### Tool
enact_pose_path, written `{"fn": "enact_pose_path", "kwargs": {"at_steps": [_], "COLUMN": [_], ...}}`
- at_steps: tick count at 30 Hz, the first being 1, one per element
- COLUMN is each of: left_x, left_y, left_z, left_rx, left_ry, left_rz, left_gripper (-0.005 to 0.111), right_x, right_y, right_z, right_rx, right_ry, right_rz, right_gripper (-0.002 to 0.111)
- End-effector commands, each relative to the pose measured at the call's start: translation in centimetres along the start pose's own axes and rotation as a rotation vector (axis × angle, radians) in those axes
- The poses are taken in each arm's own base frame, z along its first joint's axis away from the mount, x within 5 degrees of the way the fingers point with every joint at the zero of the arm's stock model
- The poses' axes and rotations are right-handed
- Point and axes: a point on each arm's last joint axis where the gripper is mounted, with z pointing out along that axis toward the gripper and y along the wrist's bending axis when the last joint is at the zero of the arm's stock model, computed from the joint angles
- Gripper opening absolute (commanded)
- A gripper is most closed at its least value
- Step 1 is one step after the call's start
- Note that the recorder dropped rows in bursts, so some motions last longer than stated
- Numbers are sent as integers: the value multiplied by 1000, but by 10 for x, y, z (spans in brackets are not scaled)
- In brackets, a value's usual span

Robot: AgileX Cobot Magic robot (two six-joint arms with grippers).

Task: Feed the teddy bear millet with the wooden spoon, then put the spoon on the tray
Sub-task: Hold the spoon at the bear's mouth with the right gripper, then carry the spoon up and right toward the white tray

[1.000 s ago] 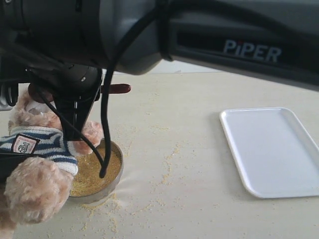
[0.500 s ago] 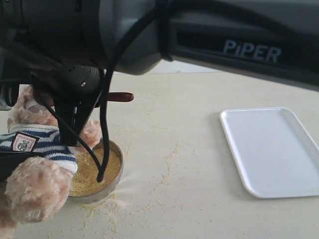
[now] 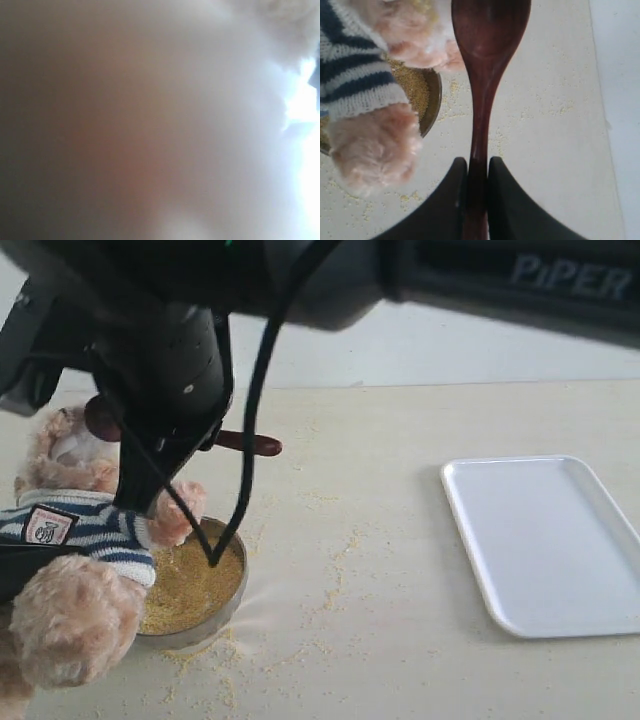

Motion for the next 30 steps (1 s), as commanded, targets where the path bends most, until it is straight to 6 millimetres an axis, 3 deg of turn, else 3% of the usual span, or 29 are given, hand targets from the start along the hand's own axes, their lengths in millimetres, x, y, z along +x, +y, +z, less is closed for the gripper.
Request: {"fn": "enact_pose_path", "kwargs": {"at_steps": [1, 10, 15, 18, 23, 30], "left_x": [-5, -13, -12, -12, -12, -17], "left_y": [-5, -10, -10, -10, -10, -12], "left_z": [0, -1, -1, -1, -1, -1], "left_rx": [36, 57, 54, 54, 54, 53], "left_ry": [-14, 0, 10, 10, 8, 8], "left_rz": [9, 50, 61, 61, 69, 90], "left_gripper": [5, 5, 5, 5, 5, 5], "right_x": [17, 68, 87, 101, 130, 197], "right_y": [-35, -95, -119, -133, -141, -137], "right_z": [-25, -52, -55, -58, -63, -70], "right_rx": [-47, -223, -339, -317, -286, -182], "right_ry": [-68, -120, -194, -195, -159, -147], "right_rz": [144, 439, 588, 633, 693, 855], "right_gripper": [0, 0, 0, 0, 0, 0]}}
